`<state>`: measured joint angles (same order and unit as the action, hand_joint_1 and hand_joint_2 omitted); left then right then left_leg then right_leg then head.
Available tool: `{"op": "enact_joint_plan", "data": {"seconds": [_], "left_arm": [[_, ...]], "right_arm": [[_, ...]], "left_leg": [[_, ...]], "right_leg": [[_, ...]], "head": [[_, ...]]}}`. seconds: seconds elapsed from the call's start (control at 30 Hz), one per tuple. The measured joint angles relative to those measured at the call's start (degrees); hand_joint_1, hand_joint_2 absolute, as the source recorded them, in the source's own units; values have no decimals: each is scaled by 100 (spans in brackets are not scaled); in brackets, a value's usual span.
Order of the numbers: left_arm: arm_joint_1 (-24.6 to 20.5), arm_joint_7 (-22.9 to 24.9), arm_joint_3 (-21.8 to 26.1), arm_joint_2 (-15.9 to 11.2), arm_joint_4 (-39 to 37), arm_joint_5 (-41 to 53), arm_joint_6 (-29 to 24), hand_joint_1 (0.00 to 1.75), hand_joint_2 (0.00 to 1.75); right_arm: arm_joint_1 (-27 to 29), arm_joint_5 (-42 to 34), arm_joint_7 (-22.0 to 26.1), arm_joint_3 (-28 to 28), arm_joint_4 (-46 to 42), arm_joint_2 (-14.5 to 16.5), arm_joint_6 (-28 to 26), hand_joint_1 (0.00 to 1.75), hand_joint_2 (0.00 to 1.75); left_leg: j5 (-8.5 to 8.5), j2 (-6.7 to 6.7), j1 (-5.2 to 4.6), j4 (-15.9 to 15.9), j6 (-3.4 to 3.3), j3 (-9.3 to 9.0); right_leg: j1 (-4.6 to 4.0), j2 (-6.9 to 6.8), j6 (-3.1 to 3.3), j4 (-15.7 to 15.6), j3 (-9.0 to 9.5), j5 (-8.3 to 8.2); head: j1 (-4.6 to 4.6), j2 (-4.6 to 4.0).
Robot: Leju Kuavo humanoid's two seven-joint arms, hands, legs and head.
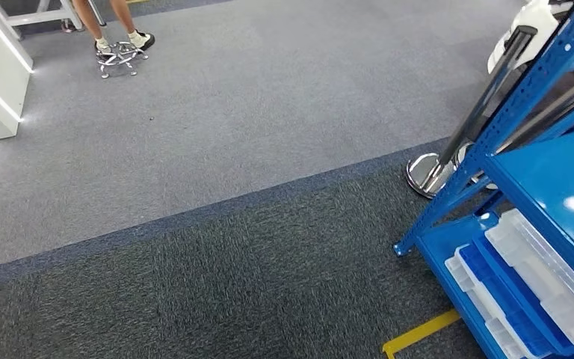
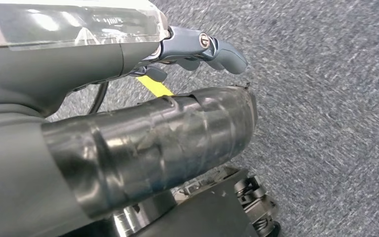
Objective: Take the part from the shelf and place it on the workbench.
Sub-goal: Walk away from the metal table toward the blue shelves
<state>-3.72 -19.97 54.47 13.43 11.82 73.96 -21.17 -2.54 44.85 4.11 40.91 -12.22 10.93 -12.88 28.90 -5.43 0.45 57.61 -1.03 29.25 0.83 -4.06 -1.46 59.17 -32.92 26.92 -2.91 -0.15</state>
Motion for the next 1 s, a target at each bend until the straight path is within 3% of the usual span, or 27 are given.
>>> {"op": "enact_joint_plan", "data": {"seconds": [0.07,0.13,0.2,0.27,0.3,0.33,0.37,0.4,0.47,0.53,0.6,0.67,0.73,0.8,0.83,0.87,0.93,1.0], "left_arm": [[-12,2,4,-1,0,-5,-5,0,0],[-24,1,8,-3,0,-7,-7,0,0],[-20,0,17,-5,0,-8,-9,0,0],[2,1,28,-5,0,-9,-9,0,0],[14,2,32,-5,0,-9,-10,0,0],[22,3,34,-6,0,-10,-10,0,0],[25,4,36,-7,0,-11,-11,0,0],[23,4,36,-8,0,-13,-11,0,0],[14,4,38,-10,0,-18,-11,0,0],[7,5,40,-11,0,-22,-14,0,0],[5,7,43,-11,0,-27,-16,0,0],[2,7,45,-10,0,-35,-15,0,0],[4,8,47,-7,0,-39,-10,0,0],[21,13,54,-7,0,-39,-7,0,0],[27,14,58,-8,0,-39,-7,0,0],[26,13,63,-8,0,-39,-7,0,0],[18,8,69,-5,0,-39,-7,0,0],[12,4,73,-3,0,-39,-7,0,0]], "right_arm": [[4,20,-1,-3,0,1,7,0,0],[9,33,-6,-4,0,6,9,0,0],[-5,38,-13,-4,0,10,9,0,0],[-15,40,-17,-7,0,11,13,0,0],[-13,40,-17,-8,0,11,14,0,0],[-10,40,-17,-9,0,11,16,0,0],[-9,40,-18,-10,0,11,16,0,0],[-8,41,-19,-11,0,11,16,0,0],[-12,44,-22,-14,0,15,16,0,0],[-18,49,-32,-18,0,19,15,0,0],[-10,52,-43,-19,0,22,13,0,0],[1,56,-49,-19,0,22,11,0,0],[-8,61,-54,-19,0,21,10,0,0],[-17,68,-53,-20,0,21,12,0,0],[-16,73,-51,-20,0,21,13,0,0],[-13,78,-50,-20,0,19,14,0,0],[-10,90,-48,-20,0,13,14,0,0],[-23,103,-48,-21,0,10,14,0,0]], "left_leg": [[23,-84,-9,-14,62,-50],[144,63,13,107,124,-44],[497,356,33,663,160,193],[834,476,33,1443,160,563],[862,489,31,1664,151,682],[788,494,30,1697,137,717],[614,504,28,1512,115,655],[366,544,27,1134,86,504],[31,754,27,372,32,192],[-30,895,11,67,10,81],[-62,817,11,28,-26,73],[-115,693,36,-36,-97,53],[-141,556,40,-67,-146,55],[-134,401,31,-64,-164,63],[-126,323,29,-62,-164,61],[-117,254,28,-59,-157,56],[-86,137,27,-46,-122,29],[-42,42,-2,-20,-53,14]], "right_leg": [[-13,101,81,-7,-11,7],[11,211,151,-32,-8,-17],[25,324,209,-46,-15,-39],[5,458,235,-43,-27,-45],[-7,533,238,-41,-26,-47],[-15,604,239,-40,-20,-47],[-20,675,239,-39,-10,-47],[-24,748,238,-37,1,-47],[-29,877,220,-21,1,-48],[-13,984,159,-14,-36,-68],[7,1075,82,-25,-67,-95],[-8,919,29,115,-142,6],[-19,623,-5,671,-405,339],[1,497,-38,1344,-719,624],[15,469,-54,1476,-773,627],[29,441,-65,1384,-712,521],[42,278,-64,695,-335,183],[8,90,-11,101,-26,4]], "head": [[8,0],[9,0],[12,0],[12,0],[12,0],[12,0],[12,0],[12,0],[9,0],[7,0],[8,0],[-5,0],[-27,0],[-35,0],[-34,0],[-34,0],[-35,0],[-31,0]]}}
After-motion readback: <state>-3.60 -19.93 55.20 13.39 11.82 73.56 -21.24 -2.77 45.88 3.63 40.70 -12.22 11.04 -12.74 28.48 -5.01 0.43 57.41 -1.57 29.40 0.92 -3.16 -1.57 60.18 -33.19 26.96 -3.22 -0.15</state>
